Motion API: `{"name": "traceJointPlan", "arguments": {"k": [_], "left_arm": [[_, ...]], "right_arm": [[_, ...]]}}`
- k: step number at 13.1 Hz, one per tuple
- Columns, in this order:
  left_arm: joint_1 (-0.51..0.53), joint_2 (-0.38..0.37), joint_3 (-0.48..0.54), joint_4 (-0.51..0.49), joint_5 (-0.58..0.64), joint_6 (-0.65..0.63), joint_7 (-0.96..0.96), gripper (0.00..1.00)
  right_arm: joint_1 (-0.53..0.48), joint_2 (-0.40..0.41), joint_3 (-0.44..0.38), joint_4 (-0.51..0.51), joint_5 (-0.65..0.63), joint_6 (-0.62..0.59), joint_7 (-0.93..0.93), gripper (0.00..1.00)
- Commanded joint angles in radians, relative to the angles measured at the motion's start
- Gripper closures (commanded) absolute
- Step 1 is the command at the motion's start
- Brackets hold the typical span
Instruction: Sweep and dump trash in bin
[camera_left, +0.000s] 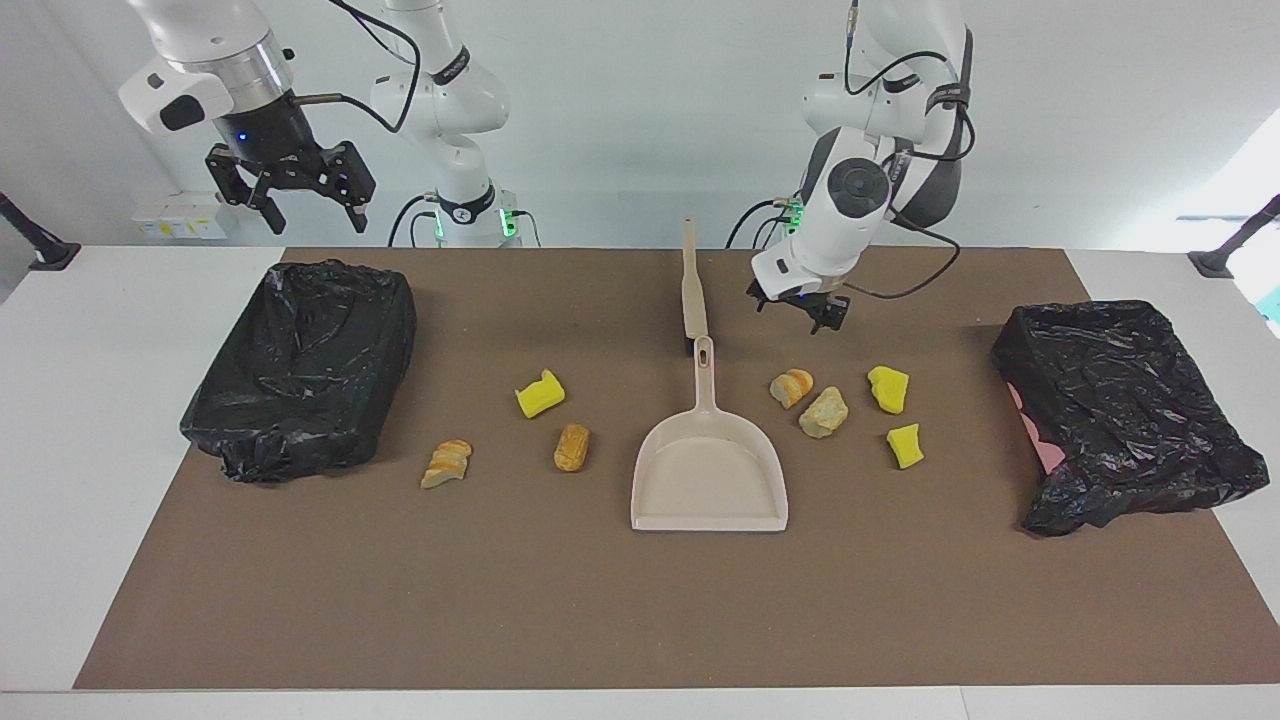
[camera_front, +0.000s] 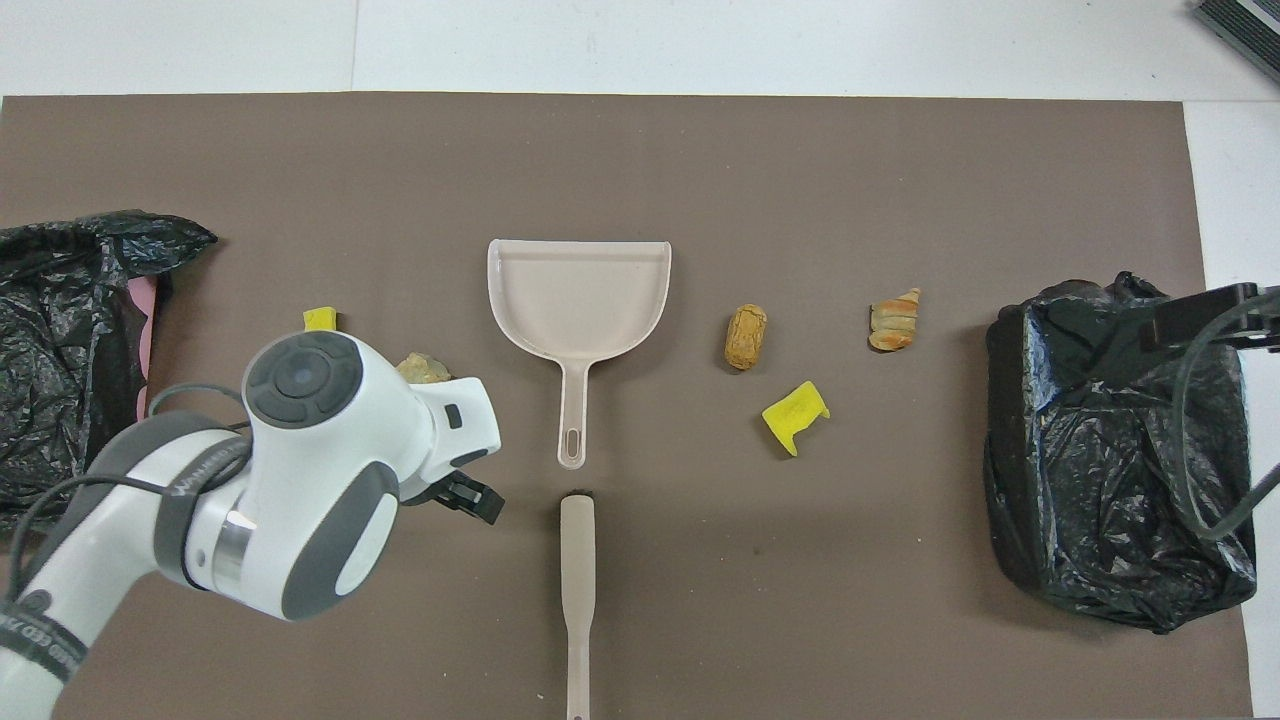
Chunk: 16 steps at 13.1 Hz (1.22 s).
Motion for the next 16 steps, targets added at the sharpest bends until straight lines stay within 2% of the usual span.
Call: {"name": "traceJointPlan", "arguments": {"k": [1,3,6,9,11,15,16], "left_arm": [[-0.149,-0.057,0.019,-0.099,-0.008,0.082,-0.232,0.00],[-0.257,-0.058,0.019,-0.130,-0.008,0.121,-0.400,0.00],[-0.347,-0.064,0.019,-0.169,-0.008,0.161,-0.575,0.00],[-0.400,-0.115,0.017,-0.245,-0.013,0.182,-0.589,0.00],[-0.408,-0.138,0.017,-0.282,-0.033,0.190,-0.597,0.00],[-0.437,-0.150,0.017,-0.291,-0.064,0.213,-0.674,0.00],[-0.443,-0.150,0.017,-0.291,-0.067,0.213,-0.687,0.16]], "right_arm": [[-0.023,-0.005,0.010,0.007,0.006,-0.035,-0.029,0.00],[-0.022,-0.006,0.011,0.003,0.006,-0.024,-0.023,0.00],[-0.017,-0.054,0.011,-0.088,0.003,0.028,-0.015,0.00],[0.004,-0.052,0.020,-0.128,0.003,0.080,-0.014,0.00],[0.058,-0.042,0.022,-0.159,0.003,0.140,0.029,0.00],[0.196,-0.005,0.023,-0.213,0.010,0.281,0.173,0.00],[0.242,0.017,0.026,-0.213,0.018,0.296,0.192,0.00]]}}
